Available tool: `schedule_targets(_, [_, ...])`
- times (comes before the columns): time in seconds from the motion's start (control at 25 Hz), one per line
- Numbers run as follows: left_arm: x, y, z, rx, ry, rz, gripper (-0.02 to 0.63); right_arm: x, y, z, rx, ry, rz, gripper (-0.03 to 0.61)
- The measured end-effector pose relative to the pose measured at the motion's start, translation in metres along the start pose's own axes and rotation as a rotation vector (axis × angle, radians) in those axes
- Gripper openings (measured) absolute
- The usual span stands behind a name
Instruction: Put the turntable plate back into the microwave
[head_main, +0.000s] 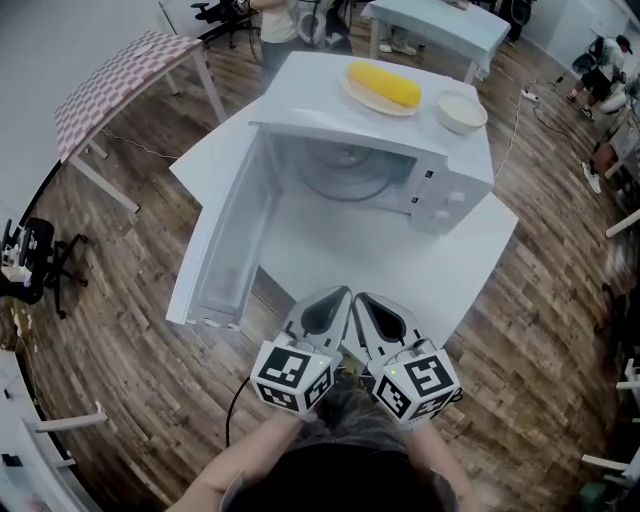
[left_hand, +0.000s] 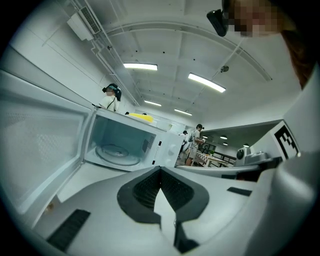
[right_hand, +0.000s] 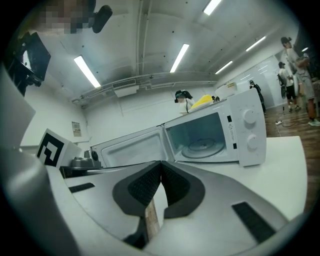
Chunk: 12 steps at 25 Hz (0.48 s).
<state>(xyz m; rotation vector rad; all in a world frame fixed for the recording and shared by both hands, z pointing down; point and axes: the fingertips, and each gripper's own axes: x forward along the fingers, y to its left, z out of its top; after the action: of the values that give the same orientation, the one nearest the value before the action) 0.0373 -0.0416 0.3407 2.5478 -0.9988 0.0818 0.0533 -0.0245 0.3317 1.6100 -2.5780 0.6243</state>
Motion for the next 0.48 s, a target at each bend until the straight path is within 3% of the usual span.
schedule_targets(0.48, [-0.054, -0.027, -0.014, 0.009, -0.002, -0.048, 0.012, -0.043, 0.045, -0.021, -0.017, -0.02, -0.071, 0.02])
